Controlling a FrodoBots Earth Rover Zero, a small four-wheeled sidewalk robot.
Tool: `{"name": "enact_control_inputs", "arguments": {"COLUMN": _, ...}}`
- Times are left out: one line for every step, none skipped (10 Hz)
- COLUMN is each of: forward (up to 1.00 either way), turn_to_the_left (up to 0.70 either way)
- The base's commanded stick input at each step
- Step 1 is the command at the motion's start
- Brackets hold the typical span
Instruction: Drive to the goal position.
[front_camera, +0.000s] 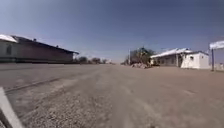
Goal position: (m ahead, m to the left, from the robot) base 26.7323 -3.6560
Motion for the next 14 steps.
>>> {"name": "enact_control_inputs", "arguments": {"forward": 0.7, "turn_to_the_left": 0.0}}
{"name": "enact_control_inputs", "arguments": {"forward": 0.7, "turn_to_the_left": 0.0}}
{"name": "enact_control_inputs", "arguments": {"forward": 0.7, "turn_to_the_left": 0.0}}
{"name": "enact_control_inputs", "arguments": {"forward": 0.7, "turn_to_the_left": 0.0}}
{"name": "enact_control_inputs", "arguments": {"forward": 0.7, "turn_to_the_left": 0.0}}
{"name": "enact_control_inputs", "arguments": {"forward": 0.7, "turn_to_the_left": 0.0}}
{"name": "enact_control_inputs", "arguments": {"forward": 0.7, "turn_to_the_left": 0.0}}
{"name": "enact_control_inputs", "arguments": {"forward": 0.7, "turn_to_the_left": 0.0}}
{"name": "enact_control_inputs", "arguments": {"forward": 0.7, "turn_to_the_left": 0.0}}
{"name": "enact_control_inputs", "arguments": {"forward": 0.7, "turn_to_the_left": 0.0}}
{"name": "enact_control_inputs", "arguments": {"forward": 0.7, "turn_to_the_left": 0.0}}
{"name": "enact_control_inputs", "arguments": {"forward": 0.7, "turn_to_the_left": 0.0}}
{"name": "enact_control_inputs", "arguments": {"forward": 0.7, "turn_to_the_left": 0.0}}
{"name": "enact_control_inputs", "arguments": {"forward": 0.7, "turn_to_the_left": 0.0}}
